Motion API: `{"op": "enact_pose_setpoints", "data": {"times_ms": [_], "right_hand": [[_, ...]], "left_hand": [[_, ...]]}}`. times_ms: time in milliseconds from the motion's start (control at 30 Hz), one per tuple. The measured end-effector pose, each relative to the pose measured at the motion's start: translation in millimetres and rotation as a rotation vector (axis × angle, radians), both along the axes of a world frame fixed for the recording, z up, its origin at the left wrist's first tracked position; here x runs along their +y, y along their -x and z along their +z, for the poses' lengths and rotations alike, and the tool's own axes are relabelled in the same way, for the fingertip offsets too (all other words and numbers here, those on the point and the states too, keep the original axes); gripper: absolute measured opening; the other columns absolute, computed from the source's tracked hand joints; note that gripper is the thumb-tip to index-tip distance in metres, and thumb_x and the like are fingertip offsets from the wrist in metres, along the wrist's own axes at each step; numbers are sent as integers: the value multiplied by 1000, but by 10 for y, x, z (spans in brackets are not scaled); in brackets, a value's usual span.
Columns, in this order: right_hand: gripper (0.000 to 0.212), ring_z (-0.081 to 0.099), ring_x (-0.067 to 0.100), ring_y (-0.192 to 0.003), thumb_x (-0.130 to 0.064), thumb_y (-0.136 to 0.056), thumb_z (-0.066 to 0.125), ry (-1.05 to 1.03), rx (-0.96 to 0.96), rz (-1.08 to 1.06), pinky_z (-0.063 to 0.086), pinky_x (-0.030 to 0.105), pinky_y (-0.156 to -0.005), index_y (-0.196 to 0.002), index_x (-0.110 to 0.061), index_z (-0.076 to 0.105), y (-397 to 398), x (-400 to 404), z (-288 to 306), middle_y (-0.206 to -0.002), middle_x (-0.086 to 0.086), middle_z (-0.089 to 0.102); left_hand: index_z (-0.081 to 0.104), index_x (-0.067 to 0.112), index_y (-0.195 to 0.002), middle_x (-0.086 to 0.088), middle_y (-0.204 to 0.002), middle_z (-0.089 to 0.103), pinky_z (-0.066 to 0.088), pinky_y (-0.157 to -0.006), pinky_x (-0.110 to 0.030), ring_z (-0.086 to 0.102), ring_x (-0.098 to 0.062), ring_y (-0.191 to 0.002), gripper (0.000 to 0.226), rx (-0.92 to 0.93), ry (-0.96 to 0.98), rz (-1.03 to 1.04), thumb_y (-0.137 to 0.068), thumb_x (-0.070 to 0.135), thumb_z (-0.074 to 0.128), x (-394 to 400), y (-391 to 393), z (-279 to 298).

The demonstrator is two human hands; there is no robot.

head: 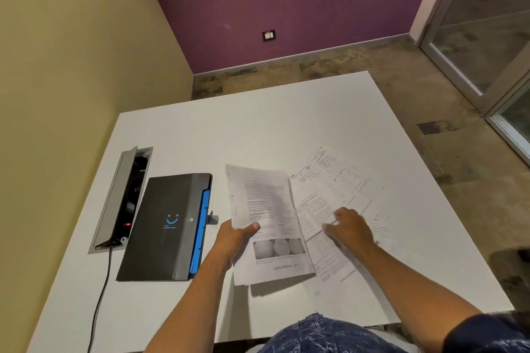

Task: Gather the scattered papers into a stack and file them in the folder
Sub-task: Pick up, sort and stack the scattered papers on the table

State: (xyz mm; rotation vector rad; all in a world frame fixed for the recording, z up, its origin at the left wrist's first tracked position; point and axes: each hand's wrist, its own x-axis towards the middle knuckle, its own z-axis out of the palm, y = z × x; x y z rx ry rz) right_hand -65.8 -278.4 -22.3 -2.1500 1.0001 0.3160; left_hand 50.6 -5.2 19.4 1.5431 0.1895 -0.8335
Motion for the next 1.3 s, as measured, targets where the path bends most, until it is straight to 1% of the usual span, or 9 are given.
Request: {"op": "enact_pose_setpoints", "data": {"times_ms": [67,133,433,533,667,767,900,1100,1300], "right_hand": [[80,57,27,-116,-68,-68,77,296,236,120,51,42,-94,-125,-16,54,144,-33,-53,-125,8,58],[96,52,28,-123,-75,-61,76,357,323,138,47,43,-98,-131,-16,47,233,-47,-118,-133,9,51],[104,60,31,-114,-69,-53,88,303,230,64,52,41,-93,-130,-12,45,302,-135,-295,-124,12,61],[88,61,30,-112,-64,-59,87,260,190,30,50,39,-93,-124,-18,50,325,-204,-318,-118,6,67],[20,66,23,-87,-32,-82,80,-14,-42,-41,51,34,-78,-84,-23,62,352,-360,-313,-81,-5,66],[12,65,18,-78,-22,-89,76,-150,-182,-45,48,25,-67,-82,-20,67,365,-474,-291,-76,-6,67],[4,66,12,-83,-19,-93,74,-237,-306,-174,47,21,-72,-91,-15,75,325,-605,-204,-89,-1,74],[18,64,13,-91,-14,-95,71,-322,-546,-469,46,15,-78,-110,-3,74,266,-780,35,-104,7,71],[8,70,23,-95,-17,-94,74,-448,-609,-540,55,34,-93,-100,-12,75,167,-806,161,-100,4,75]], "left_hand": [[64,12,-126,-8,-119,74,61,-80,-30,71,-24,-105,38,9,-36,31,-91,-1,72,46,31,-4],[62,14,-123,-3,-115,73,59,-73,-24,69,-19,-101,34,12,-49,52,-93,-1,69,80,62,-1],[62,12,-125,-2,-115,73,60,-73,-26,69,-21,-104,35,29,-55,70,-93,-1,69,122,57,18],[63,12,-125,-3,-116,74,60,-77,-30,69,-24,-106,35,23,-50,61,-92,0,70,121,43,12],[66,11,-125,-9,-118,76,59,-92,-43,70,-30,-110,38,25,-44,40,-89,2,74,153,-8,7],[65,10,-128,-8,-120,76,55,-102,-48,70,-32,-114,42,22,-16,14,-88,2,75,159,-45,0],[65,14,-130,-8,-124,74,51,-106,-55,67,-34,-118,47,8,7,12,-86,6,78,179,-89,4],[62,14,-133,-10,-127,73,47,-109,-57,66,-35,-121,57,13,49,62,-81,7,83,236,-160,13],[64,14,-131,-10,-126,73,50,-107,-53,67,-35,-120,50,3,78,58,-84,3,79,184,-163,87]]}}
